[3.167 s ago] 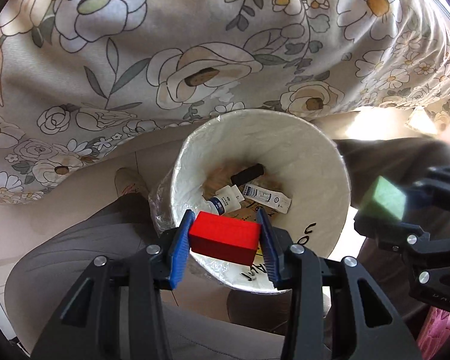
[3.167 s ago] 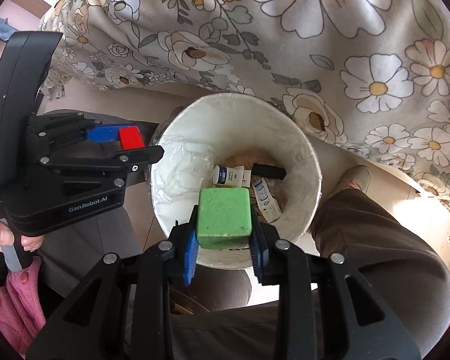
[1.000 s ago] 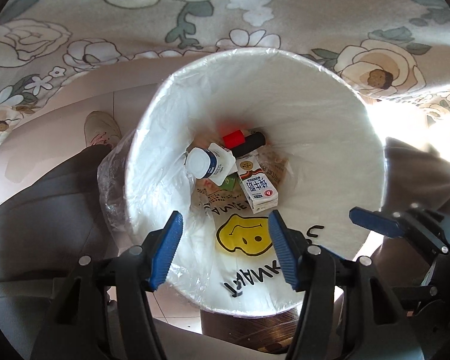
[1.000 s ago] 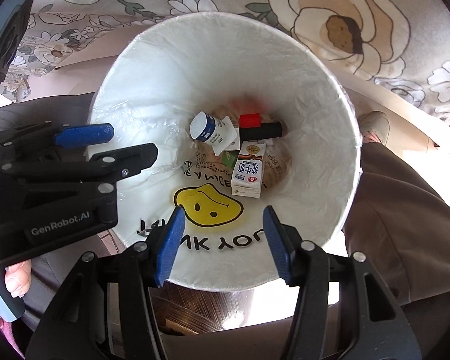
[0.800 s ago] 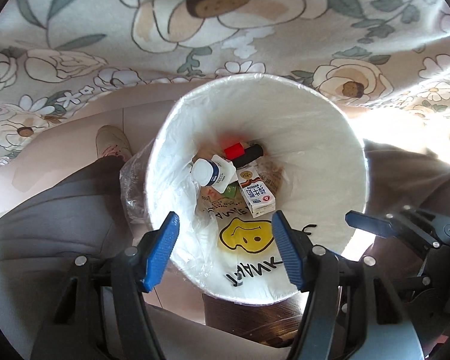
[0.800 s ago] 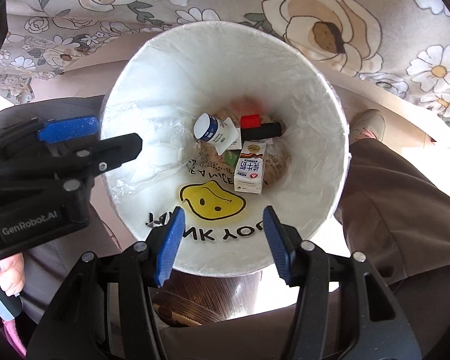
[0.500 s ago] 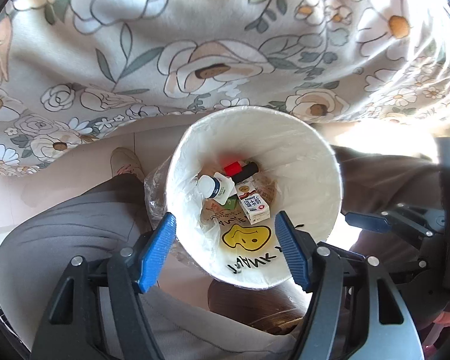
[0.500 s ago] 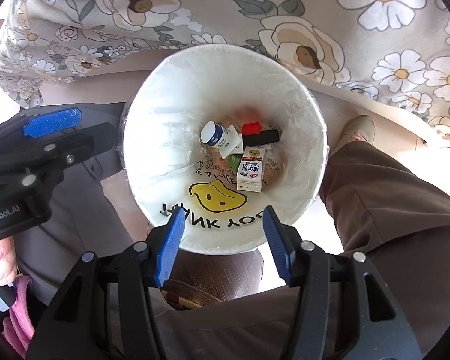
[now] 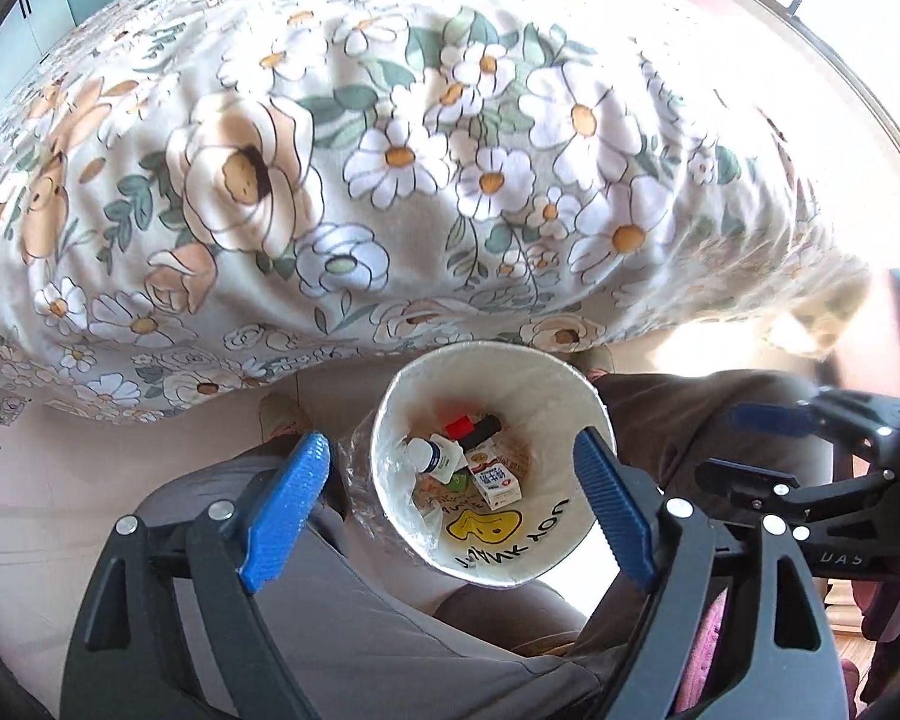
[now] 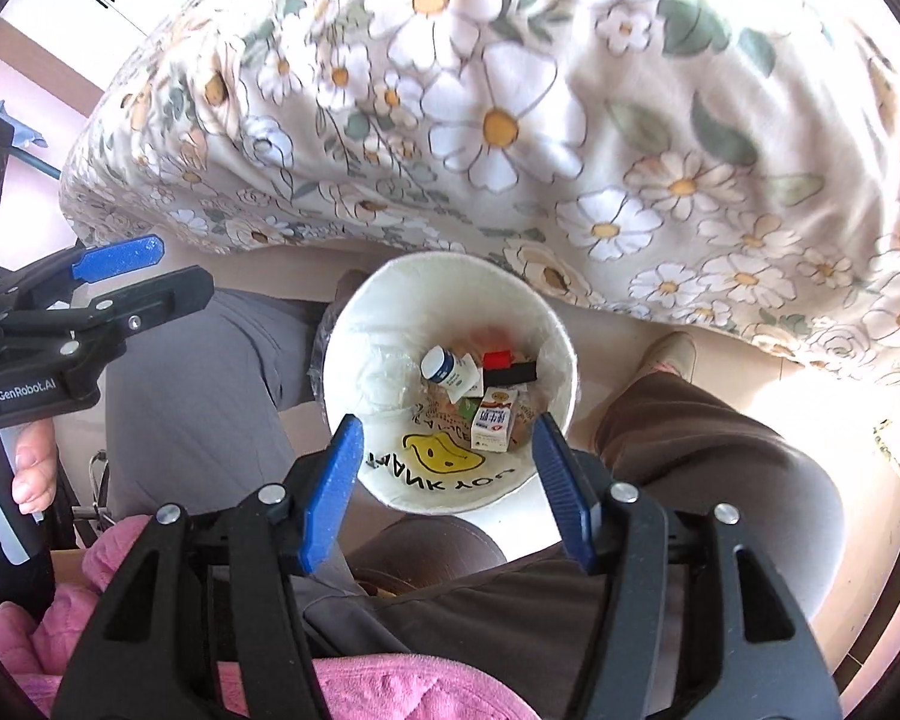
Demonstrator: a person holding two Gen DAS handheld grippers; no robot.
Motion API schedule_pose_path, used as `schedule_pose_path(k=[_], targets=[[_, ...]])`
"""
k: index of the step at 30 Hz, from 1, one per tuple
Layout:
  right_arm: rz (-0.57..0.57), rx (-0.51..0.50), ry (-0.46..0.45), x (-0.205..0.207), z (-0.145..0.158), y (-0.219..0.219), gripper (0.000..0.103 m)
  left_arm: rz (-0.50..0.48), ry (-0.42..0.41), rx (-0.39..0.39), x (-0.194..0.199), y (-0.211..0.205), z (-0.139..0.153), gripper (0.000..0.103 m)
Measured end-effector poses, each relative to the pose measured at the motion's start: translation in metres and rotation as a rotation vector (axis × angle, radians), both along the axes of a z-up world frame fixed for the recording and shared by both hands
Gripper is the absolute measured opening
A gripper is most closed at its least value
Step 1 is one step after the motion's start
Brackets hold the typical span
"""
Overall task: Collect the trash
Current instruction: 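Move both open grippers back toward the pink cup and green tray on the bed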
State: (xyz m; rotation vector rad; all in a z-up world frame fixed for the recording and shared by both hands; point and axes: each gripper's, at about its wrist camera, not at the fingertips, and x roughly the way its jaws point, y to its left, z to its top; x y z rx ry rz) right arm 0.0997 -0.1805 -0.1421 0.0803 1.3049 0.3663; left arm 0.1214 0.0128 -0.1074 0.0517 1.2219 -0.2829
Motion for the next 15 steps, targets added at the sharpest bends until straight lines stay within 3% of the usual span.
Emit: schedule_pose_path(k=[8,15], targets=[[-0.019,-0.046,-0.171,0.008,0.075,-0.017,0.069,-0.030,-0.130,0.001,0.009,-0.004,0.063,0.092],[-0.041,-0.059,-0.300,0.020,0.131,-0.035,0.070,-0.045,-0.227,0.024,0.023,-0.009,0.100,0.093]])
